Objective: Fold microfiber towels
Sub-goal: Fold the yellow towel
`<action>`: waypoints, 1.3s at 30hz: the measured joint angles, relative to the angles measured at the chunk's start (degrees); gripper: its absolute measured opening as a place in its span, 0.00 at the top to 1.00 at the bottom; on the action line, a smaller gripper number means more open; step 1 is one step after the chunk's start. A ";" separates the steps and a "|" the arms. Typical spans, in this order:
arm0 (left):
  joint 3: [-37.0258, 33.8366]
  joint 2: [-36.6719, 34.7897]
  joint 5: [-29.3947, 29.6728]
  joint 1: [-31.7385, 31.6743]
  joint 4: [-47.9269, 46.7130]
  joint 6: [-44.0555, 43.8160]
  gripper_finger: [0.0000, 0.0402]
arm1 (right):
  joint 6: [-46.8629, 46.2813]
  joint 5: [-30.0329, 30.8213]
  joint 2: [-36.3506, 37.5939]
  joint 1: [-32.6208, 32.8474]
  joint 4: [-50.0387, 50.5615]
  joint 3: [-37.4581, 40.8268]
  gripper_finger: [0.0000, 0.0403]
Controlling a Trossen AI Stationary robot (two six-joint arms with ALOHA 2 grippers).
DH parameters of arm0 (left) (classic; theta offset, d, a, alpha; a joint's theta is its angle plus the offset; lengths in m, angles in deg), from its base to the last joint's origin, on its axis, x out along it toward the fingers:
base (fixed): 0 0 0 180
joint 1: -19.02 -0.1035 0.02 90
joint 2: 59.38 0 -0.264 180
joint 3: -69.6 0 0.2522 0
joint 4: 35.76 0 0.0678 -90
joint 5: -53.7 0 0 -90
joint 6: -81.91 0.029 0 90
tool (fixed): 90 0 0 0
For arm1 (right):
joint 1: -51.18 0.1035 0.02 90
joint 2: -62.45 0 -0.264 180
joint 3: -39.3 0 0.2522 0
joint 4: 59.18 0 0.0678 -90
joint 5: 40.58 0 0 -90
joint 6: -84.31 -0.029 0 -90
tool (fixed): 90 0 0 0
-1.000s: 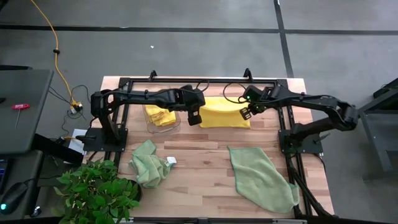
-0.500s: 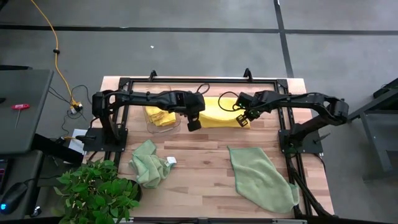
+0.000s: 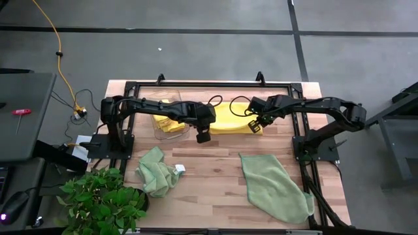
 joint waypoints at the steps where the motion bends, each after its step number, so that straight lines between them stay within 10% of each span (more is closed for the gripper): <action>1: 0.00 -0.01 0.00 0.00 0.20 0.02 1.00 | 0.02 0.03 0.00 0.00 0.02 -0.02 1.00; 13: 0.00 -0.01 -1.26 0.00 -0.15 3.16 0.95 | 0.41 -1.20 0.04 -0.08 0.48 -0.02 0.97; 30: 2.59 -3.90 -3.19 -3.01 -6.78 11.01 0.67 | 7.71 -5.12 2.80 -0.87 5.43 -0.02 0.54; 39: -0.56 -11.23 -23.55 -13.14 5.69 4.83 0.67 | 14.90 -10.68 9.24 -6.36 4.16 0.72 0.53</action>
